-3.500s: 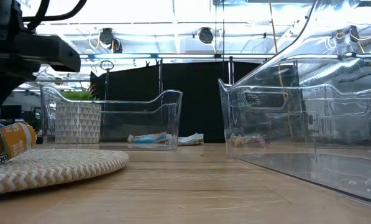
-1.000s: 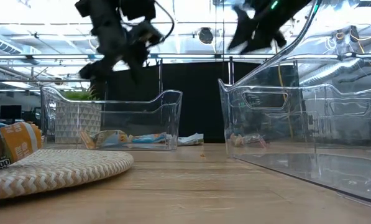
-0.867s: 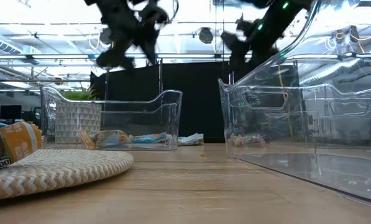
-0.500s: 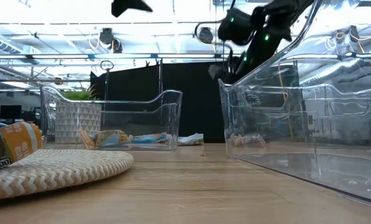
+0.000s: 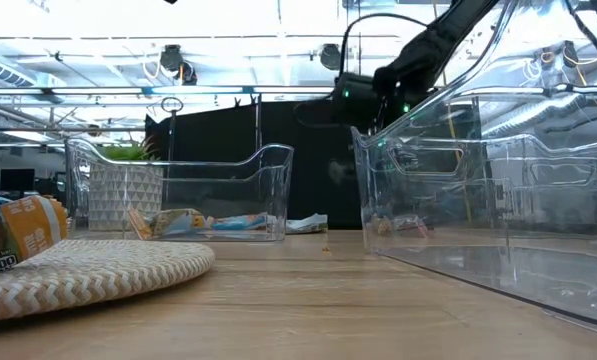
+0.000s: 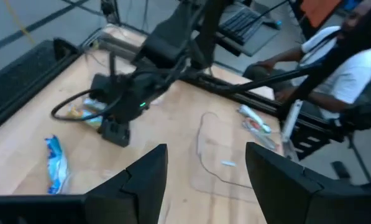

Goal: Pick and place Granola Bars by type
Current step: Put the top right yellow granola bar into the top left transparent bin

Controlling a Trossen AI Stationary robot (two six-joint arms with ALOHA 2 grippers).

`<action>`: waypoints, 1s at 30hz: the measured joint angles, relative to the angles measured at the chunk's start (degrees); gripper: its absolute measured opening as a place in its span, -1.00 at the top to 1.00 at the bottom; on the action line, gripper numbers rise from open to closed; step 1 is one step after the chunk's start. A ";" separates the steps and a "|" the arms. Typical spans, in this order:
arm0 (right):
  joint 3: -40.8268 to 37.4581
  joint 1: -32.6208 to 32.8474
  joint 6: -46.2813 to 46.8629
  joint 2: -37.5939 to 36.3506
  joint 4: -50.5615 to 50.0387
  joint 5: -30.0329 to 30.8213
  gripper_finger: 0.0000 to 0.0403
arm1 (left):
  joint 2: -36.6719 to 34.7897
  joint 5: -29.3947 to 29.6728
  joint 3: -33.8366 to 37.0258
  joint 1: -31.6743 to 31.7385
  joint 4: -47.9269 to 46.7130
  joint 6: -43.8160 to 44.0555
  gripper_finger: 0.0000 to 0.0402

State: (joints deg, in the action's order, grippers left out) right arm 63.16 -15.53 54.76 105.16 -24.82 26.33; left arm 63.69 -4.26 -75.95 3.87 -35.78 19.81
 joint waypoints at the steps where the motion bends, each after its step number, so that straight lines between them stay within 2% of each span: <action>1: 0.00 -0.20 -0.06 0.27 -0.53 -0.21 0.00 | -0.08 -0.34 -0.01 -0.29 0.14 0.18 -0.09; 6: 0.02 -0.63 -0.13 1.11 -0.66 -2.58 0.24 | -0.42 -0.69 0.01 -1.41 0.19 0.84 -0.09; 13: 0.13 -0.73 -0.07 0.66 0.76 -4.81 0.87 | -0.42 -0.71 0.01 -1.54 0.36 1.95 -0.09; 17: 0.93 -0.31 -2.09 -2.89 -1.47 -5.67 0.89 | -0.42 0.74 0.01 -1.56 -0.95 1.75 -0.09; 22: 3.91 0.82 -9.92 -12.04 -4.29 -3.38 0.90 | -0.42 10.08 0.01 -0.89 -3.78 2.11 -0.09; 27: 5.54 5.23 -14.99 -24.16 -4.86 -0.56 0.91 | -0.42 16.73 0.01 1.09 -6.00 6.22 -0.09; 30: 5.90 9.84 -17.87 -30.46 -0.74 1.19 0.91 | -0.26 17.57 0.01 3.09 -3.57 8.77 -0.09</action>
State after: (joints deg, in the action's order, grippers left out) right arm 69.06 -5.70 36.88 74.70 -25.56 27.52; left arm 63.43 13.30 -75.94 6.96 -39.34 28.58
